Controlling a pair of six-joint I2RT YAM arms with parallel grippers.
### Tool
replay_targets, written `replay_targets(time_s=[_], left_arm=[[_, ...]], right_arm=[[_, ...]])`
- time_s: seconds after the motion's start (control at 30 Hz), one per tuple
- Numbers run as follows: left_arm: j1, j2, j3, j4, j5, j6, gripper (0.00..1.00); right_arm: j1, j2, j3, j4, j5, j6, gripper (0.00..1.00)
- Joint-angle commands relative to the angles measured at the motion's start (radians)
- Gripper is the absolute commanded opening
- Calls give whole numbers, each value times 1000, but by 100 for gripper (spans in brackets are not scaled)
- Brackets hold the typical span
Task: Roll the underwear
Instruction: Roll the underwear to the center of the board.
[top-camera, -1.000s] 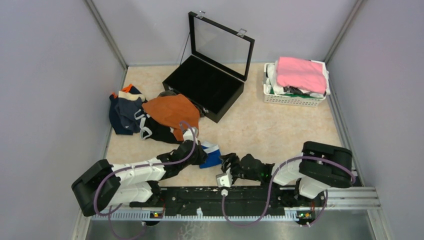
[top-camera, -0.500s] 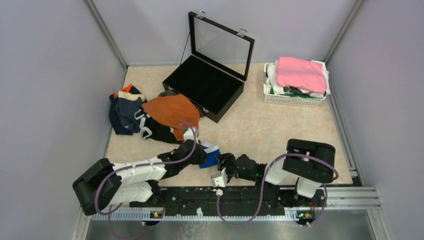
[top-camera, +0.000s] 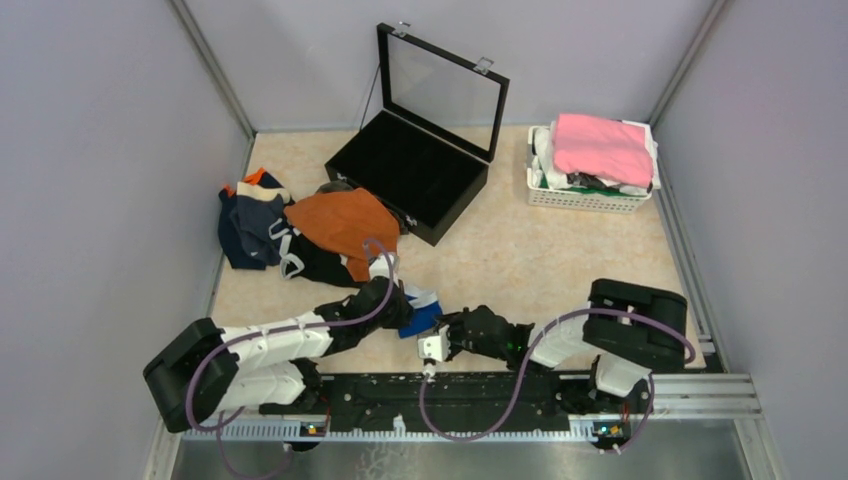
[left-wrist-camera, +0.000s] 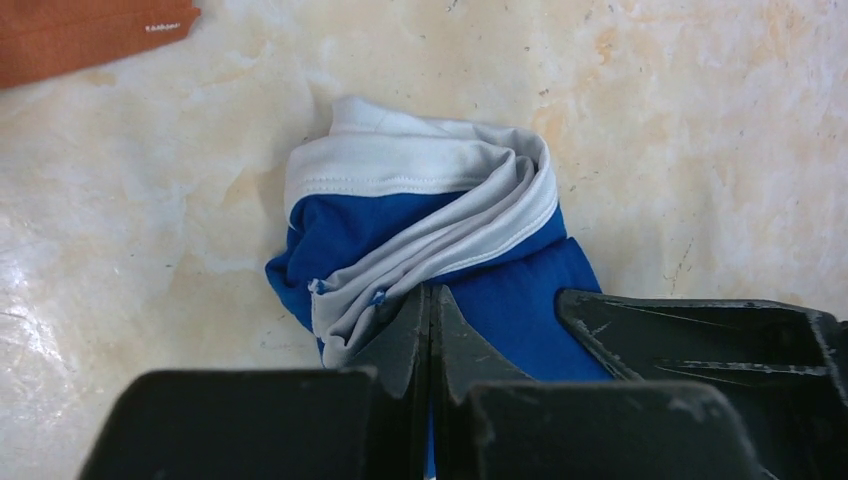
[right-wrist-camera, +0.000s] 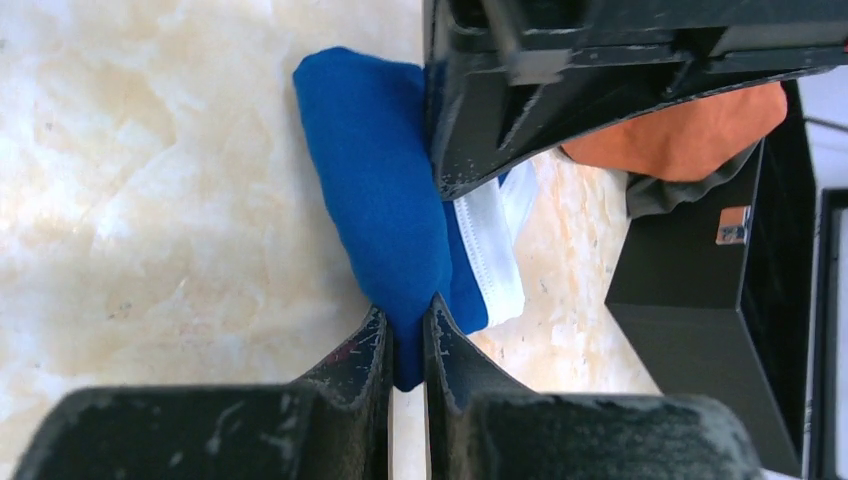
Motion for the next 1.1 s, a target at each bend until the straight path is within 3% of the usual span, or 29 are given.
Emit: replay_targets(time_s=[0.0, 0.3, 0.77, 1.07], left_arm=[[-3, 34, 72, -89, 31, 101, 0], [-3, 178, 218, 10, 123, 182, 0], [-2, -24, 124, -106, 5, 128, 0], [-1, -107, 90, -150, -32, 101, 0]], right_arm=[[28, -109, 44, -280, 112, 229, 0], [91, -244, 36, -474, 167, 405, 0], [83, -187, 111, -564, 18, 564, 0], [-12, -204, 101, -533, -156, 745, 0]])
